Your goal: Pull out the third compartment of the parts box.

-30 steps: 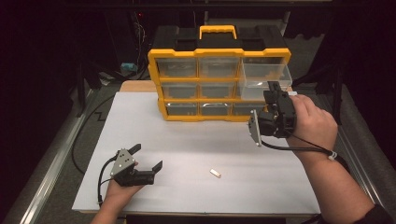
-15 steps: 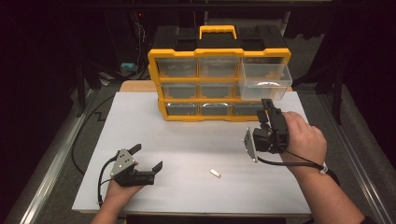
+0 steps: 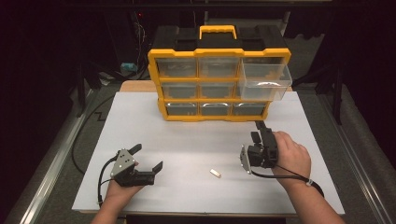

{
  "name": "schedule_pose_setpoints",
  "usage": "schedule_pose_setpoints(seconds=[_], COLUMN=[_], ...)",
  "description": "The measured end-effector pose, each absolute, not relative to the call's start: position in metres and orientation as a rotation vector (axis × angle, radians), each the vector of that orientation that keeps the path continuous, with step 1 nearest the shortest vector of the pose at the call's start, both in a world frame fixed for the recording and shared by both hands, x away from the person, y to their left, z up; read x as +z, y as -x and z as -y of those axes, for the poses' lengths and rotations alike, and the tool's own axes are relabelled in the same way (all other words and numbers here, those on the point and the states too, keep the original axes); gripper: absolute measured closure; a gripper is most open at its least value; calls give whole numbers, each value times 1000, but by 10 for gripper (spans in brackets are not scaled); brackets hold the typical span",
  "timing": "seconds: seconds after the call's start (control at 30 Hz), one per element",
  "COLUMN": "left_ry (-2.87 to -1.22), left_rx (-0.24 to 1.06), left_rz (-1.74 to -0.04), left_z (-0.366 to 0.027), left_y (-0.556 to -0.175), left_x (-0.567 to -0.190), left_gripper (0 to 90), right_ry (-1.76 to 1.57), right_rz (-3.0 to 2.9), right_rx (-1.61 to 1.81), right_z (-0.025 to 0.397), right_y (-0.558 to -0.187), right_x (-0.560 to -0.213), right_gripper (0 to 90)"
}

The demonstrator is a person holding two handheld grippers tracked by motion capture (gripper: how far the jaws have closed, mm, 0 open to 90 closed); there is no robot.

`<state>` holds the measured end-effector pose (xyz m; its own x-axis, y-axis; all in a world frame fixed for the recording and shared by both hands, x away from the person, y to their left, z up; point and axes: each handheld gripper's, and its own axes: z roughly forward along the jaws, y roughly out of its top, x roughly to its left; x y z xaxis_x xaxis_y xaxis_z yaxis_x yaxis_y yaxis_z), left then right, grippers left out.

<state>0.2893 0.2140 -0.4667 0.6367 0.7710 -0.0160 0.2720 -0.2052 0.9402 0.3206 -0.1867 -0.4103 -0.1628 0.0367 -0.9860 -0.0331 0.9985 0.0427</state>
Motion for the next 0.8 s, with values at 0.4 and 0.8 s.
schedule_pose_setpoints(seconds=[0.4, 0.8], left_ry=[-1774, -1787], left_rx=[576, 577], left_rz=[-840, -838], left_z=[-213, -213], left_y=[-289, -289], left_x=[-467, -468], left_gripper=[2, 2], right_ry=[-27, 0], right_rz=[-1824, -1880], right_rx=[66, 49], right_z=[192, 206], right_y=[-316, -296], right_x=[-465, -490], right_gripper=[452, 443])
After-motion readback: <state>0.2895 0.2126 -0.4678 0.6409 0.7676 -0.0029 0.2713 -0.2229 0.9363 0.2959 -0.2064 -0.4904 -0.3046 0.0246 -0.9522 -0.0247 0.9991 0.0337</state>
